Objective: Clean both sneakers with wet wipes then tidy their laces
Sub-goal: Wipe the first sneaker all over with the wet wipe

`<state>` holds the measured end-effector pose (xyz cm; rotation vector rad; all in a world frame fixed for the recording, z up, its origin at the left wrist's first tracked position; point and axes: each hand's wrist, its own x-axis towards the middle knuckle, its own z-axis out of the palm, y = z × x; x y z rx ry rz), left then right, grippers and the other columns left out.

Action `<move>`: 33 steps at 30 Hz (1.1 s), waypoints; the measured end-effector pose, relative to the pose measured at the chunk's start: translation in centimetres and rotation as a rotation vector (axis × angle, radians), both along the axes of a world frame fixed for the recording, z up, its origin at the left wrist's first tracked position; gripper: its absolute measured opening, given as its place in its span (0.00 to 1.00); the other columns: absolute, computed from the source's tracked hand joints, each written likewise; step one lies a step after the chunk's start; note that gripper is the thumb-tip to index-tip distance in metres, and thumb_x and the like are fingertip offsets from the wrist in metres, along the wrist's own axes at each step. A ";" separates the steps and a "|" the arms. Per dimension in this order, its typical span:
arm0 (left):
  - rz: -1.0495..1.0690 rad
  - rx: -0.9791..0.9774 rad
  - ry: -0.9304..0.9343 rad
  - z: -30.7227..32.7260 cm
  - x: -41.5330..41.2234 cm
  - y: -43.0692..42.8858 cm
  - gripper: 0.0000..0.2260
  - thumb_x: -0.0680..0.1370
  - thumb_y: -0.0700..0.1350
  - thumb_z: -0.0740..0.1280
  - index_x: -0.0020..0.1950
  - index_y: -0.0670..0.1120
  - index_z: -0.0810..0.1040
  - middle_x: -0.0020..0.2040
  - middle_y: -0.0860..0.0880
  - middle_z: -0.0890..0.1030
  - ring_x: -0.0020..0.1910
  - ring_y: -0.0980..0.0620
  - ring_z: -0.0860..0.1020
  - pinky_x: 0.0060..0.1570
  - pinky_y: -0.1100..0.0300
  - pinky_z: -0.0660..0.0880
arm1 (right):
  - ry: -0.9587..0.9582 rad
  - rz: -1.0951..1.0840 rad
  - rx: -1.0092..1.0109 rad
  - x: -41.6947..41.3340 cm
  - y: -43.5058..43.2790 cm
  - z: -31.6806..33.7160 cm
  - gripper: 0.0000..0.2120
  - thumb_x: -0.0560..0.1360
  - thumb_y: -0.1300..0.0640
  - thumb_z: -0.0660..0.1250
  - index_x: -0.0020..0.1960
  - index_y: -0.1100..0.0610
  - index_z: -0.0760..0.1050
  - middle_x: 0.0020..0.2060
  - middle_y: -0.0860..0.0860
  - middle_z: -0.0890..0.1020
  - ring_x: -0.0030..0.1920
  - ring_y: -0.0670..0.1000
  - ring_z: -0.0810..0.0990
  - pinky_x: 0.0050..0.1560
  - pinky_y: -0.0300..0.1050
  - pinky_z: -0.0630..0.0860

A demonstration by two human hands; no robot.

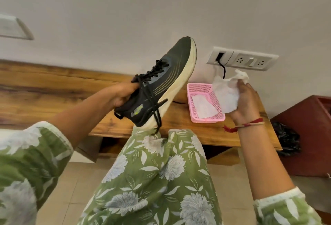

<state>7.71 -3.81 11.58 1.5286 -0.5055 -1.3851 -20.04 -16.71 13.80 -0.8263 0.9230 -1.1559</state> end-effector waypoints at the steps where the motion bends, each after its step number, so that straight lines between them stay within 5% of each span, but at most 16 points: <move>1: -0.004 0.024 0.059 0.1 -0.8 0.3 0.06 0.81 0.42 0.60 0.48 0.45 0.75 0.32 0.46 0.83 0.29 0.52 0.81 0.32 0.59 0.80 | -0.022 0.065 0.026 -0.1 -0.5 0.2 0.06 0.77 0.58 0.62 0.52 0.51 0.76 0.56 0.59 0.79 0.54 0.59 0.79 0.52 0.51 0.76; 4: 0.045 0.031 0.160 -1.1 -3.8 1.8 0.09 0.81 0.41 0.58 0.45 0.42 0.76 0.34 0.45 0.83 0.30 0.50 0.81 0.34 0.59 0.79 | -0.179 0.325 0.191 -0.2 -1.3 1.6 0.16 0.62 0.51 0.77 0.46 0.53 0.77 0.46 0.52 0.79 0.46 0.51 0.79 0.46 0.42 0.77; 8: 0.180 0.043 0.397 -5.0 -9.1 4.7 0.08 0.81 0.40 0.59 0.52 0.42 0.78 0.39 0.41 0.84 0.36 0.45 0.82 0.44 0.51 0.79 | -0.086 0.363 0.271 -0.3 -2.4 1.3 0.13 0.68 0.53 0.71 0.49 0.59 0.79 0.42 0.54 0.84 0.41 0.52 0.84 0.42 0.45 0.80; 11: 0.312 0.050 0.547 -8.2 -11.6 6.0 0.11 0.81 0.41 0.59 0.58 0.40 0.77 0.47 0.38 0.83 0.44 0.43 0.82 0.45 0.52 0.78 | -0.031 0.379 0.347 -0.1 -2.9 -0.4 0.33 0.52 0.55 0.82 0.56 0.59 0.78 0.46 0.55 0.84 0.45 0.53 0.83 0.49 0.50 0.79; 14: 0.406 0.025 0.644 -10.2 -12.0 5.7 0.15 0.81 0.44 0.60 0.63 0.39 0.76 0.58 0.37 0.80 0.55 0.40 0.79 0.58 0.48 0.75 | 0.053 0.324 0.418 1.2 -3.1 -1.5 0.15 0.75 0.52 0.65 0.60 0.57 0.73 0.40 0.54 0.85 0.38 0.51 0.84 0.36 0.46 0.82; 16: 0.467 0.038 0.646 -10.8 -11.8 5.1 0.15 0.81 0.44 0.59 0.63 0.39 0.76 0.59 0.38 0.79 0.56 0.41 0.79 0.58 0.49 0.74 | 0.058 0.310 0.453 2.2 -3.7 -2.3 0.14 0.80 0.48 0.57 0.57 0.56 0.74 0.39 0.53 0.85 0.37 0.51 0.84 0.36 0.45 0.81; 20: 0.518 0.070 0.589 -12.4 -11.8 4.8 0.16 0.81 0.45 0.58 0.64 0.41 0.76 0.57 0.40 0.81 0.56 0.41 0.79 0.53 0.52 0.76 | 0.120 0.415 0.440 4.8 -3.6 -2.6 0.13 0.80 0.51 0.57 0.57 0.57 0.74 0.43 0.55 0.84 0.38 0.52 0.84 0.39 0.44 0.80; 24: 0.460 0.103 0.566 -12.8 -12.7 5.2 0.16 0.80 0.47 0.59 0.63 0.41 0.77 0.55 0.40 0.82 0.56 0.40 0.79 0.53 0.50 0.76 | 0.179 0.518 0.346 6.7 -3.8 -2.2 0.10 0.79 0.65 0.57 0.58 0.57 0.73 0.49 0.60 0.80 0.44 0.57 0.81 0.29 0.43 0.80; 27: 0.458 0.135 0.533 -13.0 -12.8 5.1 0.15 0.79 0.47 0.60 0.63 0.42 0.76 0.55 0.39 0.82 0.55 0.39 0.80 0.49 0.51 0.76 | 0.213 0.586 0.251 7.5 -4.4 -1.4 0.15 0.79 0.69 0.53 0.58 0.58 0.74 0.49 0.57 0.81 0.47 0.56 0.81 0.42 0.47 0.80; 29: 0.453 0.154 0.518 -13.0 -12.9 5.0 0.16 0.79 0.48 0.60 0.63 0.42 0.75 0.55 0.39 0.82 0.54 0.39 0.80 0.48 0.51 0.76 | 0.220 0.636 0.204 7.6 -4.8 -0.7 0.18 0.77 0.69 0.51 0.54 0.61 0.79 0.47 0.57 0.83 0.47 0.54 0.81 0.49 0.46 0.78; 33: 0.442 0.146 0.485 -12.8 -13.1 4.9 0.16 0.79 0.47 0.61 0.64 0.42 0.74 0.52 0.39 0.83 0.52 0.39 0.81 0.45 0.51 0.77 | 0.221 0.630 0.269 7.7 -5.7 0.2 0.12 0.75 0.60 0.58 0.52 0.63 0.77 0.43 0.58 0.80 0.42 0.55 0.81 0.43 0.44 0.79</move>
